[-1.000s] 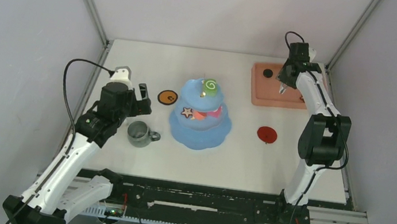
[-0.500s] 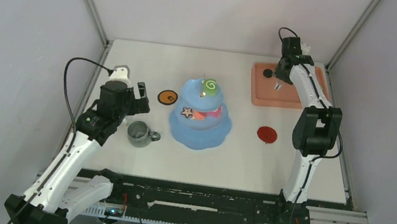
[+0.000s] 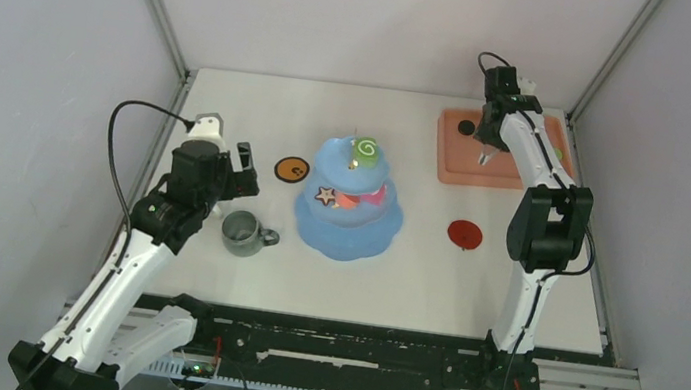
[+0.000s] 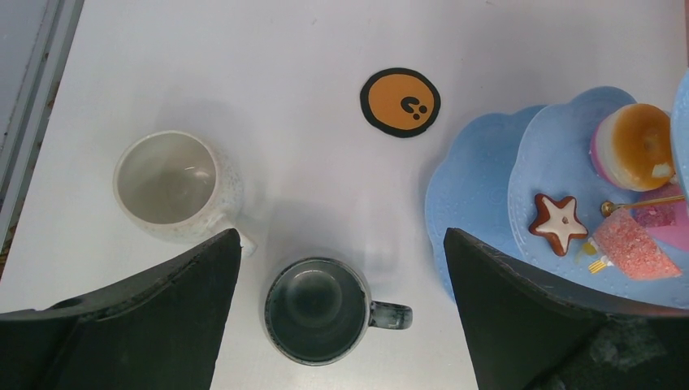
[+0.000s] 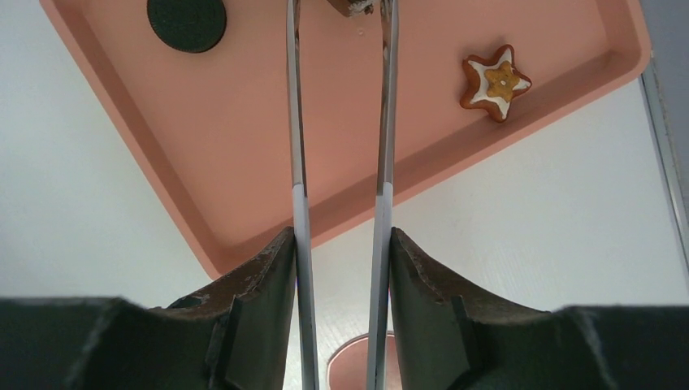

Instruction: Serve the afternoon tea

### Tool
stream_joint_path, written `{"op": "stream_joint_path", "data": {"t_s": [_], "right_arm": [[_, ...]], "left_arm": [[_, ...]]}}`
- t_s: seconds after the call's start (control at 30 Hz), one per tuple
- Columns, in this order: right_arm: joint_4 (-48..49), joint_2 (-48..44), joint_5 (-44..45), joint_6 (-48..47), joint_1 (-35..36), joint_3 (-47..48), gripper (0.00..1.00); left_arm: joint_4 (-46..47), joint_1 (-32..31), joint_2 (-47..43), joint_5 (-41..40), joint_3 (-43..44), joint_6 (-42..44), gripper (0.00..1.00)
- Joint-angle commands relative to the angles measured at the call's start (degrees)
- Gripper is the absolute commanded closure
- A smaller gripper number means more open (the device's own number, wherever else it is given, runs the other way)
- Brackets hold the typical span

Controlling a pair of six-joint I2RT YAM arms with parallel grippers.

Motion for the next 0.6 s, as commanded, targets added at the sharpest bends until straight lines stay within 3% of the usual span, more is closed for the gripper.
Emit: {"op": "stream_joint_path", "data": {"t_s": [0.0,0.2,0.57], "right_arm": [[-0.75,-2.41,-0.02,-2.57,-0.06,0.44,0.5],[-0.81,-5.55,-5.63,-4.48,-0.41,-3.04,0.5],[2.3,-13.41,-7.38,-4.61,-2.26,-12.47,0.49]], "left_arm": [[2.63,0.65,-1.42,0.45,0.29,1.03,0.0],[2.78,0.78,-1.2,1.01,0.14,0.76,0.0],[2.98,0.75,-1.28,1.75,0.0,0.22,0.0]]}}
